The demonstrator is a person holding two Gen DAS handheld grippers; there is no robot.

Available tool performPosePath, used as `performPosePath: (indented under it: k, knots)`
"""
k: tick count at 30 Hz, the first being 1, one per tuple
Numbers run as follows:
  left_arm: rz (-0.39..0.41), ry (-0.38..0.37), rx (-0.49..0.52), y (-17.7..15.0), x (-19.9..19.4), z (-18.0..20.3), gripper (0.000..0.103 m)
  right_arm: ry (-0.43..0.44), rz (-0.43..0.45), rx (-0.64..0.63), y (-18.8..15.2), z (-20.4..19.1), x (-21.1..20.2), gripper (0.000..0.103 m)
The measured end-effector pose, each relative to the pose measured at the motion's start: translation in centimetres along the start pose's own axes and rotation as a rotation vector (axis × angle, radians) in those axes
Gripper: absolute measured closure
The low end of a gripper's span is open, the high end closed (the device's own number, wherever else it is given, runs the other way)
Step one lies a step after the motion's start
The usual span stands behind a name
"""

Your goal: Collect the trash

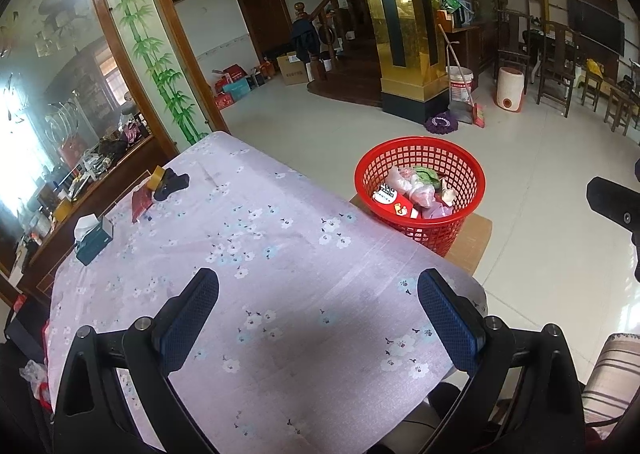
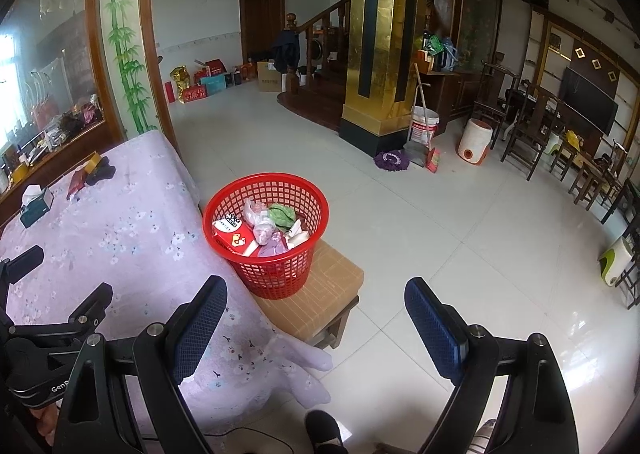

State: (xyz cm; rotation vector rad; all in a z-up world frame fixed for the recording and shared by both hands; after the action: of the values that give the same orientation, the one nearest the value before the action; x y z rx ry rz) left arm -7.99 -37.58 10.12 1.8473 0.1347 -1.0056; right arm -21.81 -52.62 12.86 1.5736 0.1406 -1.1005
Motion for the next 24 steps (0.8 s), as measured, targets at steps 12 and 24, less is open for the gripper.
performPosePath:
  k: [12,24]
  knots:
    - [-0.002,-0.019,-0.006,-0.18,0.30,0.16,0.004,0.004,-0.003,-0.019,0.32,-0.85,0.34,0.010]
    - [-0.006,-0.033,-0.008,-0.19,0.44,0.58,0.004,0.001,-0.010,-0.021,0.42,-0.82,0.64,0.010]
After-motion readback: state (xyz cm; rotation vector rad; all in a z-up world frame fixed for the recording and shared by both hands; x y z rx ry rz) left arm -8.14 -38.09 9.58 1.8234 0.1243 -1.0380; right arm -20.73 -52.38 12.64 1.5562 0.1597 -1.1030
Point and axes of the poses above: each gripper's, at about its wrist camera, not at the fingertips, and x roughly the way its jaws point, z to its right, y to its top, the point moved 9 cm from there along x, roughly the way its jaws point, and after that the axes turned 6 degrees about -x, right-handed, at the moved point
